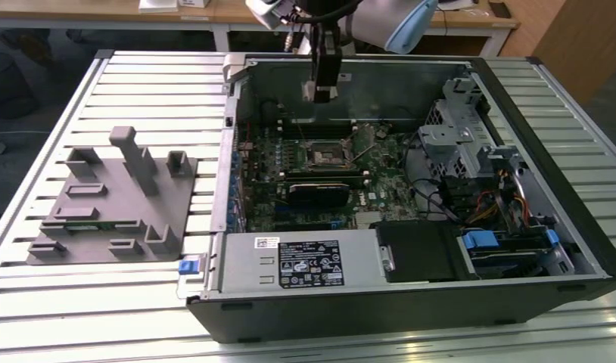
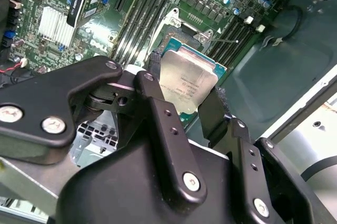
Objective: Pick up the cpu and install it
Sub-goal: 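Place the cpu into insertion slot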
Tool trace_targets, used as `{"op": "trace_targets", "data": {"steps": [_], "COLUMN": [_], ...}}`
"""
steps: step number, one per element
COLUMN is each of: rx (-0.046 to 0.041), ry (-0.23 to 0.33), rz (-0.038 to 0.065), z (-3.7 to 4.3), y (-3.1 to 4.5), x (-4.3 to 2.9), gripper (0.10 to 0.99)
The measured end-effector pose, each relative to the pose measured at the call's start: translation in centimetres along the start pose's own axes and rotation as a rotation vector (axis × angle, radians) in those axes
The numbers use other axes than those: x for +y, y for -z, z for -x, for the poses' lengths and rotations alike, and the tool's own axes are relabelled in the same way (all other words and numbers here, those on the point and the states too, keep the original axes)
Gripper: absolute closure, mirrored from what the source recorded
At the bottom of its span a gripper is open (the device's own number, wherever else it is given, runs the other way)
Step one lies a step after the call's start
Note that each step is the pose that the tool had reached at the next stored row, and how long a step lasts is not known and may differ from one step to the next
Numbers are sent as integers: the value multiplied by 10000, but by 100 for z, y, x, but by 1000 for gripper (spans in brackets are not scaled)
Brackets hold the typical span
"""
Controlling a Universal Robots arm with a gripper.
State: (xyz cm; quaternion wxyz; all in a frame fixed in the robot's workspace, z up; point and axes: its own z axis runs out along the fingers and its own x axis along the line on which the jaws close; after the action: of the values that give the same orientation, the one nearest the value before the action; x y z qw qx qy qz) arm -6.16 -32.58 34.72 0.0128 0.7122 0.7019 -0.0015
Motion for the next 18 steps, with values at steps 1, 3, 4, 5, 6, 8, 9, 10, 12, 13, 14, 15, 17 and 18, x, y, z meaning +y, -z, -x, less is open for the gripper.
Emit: {"op": "trace_targets", "data": {"steps": [1,3,4,5,6,8,9,10,12,13,14,15,17,18], "rx": [1,1,0,-1,-3,-2,-2,-2,-8,-12,-13,-15,-16,-16], "ry": [0,0,0,1,1,2,0,4,13,16,16,16,15,15], "rz": [1,0,0,1,0,2,2,2,2,3,3,3,3,2], "z": [0,0,-1,-4,-10,-24,-29,-35,-47,-52,-54,-56,-59,-61], "y": [-7,-20,-27,-37,-51,-82,-100,-116,-150,-168,-184,-196,-225,-241], "x": [0,0,0,0,0,12,26,41,66,75,81,88,102,109], "gripper": [553,553,553,553,553,553,553,553,553,553,553,553,553,553]}}
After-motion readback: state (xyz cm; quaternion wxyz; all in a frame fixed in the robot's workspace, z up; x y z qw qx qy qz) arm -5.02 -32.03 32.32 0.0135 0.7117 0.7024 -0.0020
